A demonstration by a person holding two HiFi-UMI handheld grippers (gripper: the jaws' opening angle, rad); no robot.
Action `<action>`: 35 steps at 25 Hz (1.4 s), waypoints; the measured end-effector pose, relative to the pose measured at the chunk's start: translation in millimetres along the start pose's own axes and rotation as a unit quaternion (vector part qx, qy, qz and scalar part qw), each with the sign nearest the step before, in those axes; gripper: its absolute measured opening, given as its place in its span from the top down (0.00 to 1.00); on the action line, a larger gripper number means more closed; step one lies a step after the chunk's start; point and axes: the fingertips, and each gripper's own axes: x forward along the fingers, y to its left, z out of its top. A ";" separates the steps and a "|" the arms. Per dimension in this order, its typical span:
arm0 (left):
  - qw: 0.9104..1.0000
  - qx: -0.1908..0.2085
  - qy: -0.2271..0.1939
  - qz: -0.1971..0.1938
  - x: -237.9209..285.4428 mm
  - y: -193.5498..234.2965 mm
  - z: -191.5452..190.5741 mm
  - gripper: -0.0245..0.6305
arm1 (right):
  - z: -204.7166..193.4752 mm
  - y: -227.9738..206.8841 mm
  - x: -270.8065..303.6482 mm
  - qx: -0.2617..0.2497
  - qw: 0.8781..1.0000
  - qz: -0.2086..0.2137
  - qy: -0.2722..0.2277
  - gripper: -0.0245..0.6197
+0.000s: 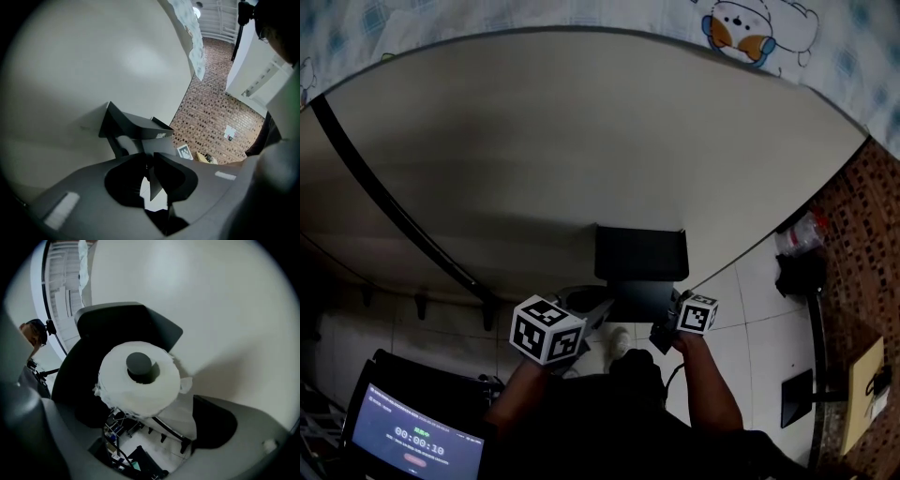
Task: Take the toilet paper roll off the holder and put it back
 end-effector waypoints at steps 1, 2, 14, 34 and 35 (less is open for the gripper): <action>1.000 0.000 -0.001 0.000 -0.1 -0.1 0.2 0.85 | -0.4 -2.1 -3.9 -0.003 1.000 -0.007 0.001 0.13; 1.000 -0.001 -0.001 0.001 -0.2 0.0 0.7 0.85 | -0.5 -4.3 -8.2 -0.005 1.000 -0.014 0.002 0.13; 0.998 0.024 -0.016 0.053 7.4 14.3 -2.1 0.86 | 44.7 -27.3 -108.7 0.050 0.984 -0.057 -0.163 0.16; 0.936 0.092 -0.211 0.267 -78.4 55.2 65.7 0.94 | 148.0 102.5 -129.4 -0.357 0.857 -0.295 -0.226 0.96; 0.927 0.116 -0.225 0.276 -83.1 48.7 74.4 0.93 | 148.5 107.6 -124.3 -0.375 0.848 -0.304 -0.218 0.96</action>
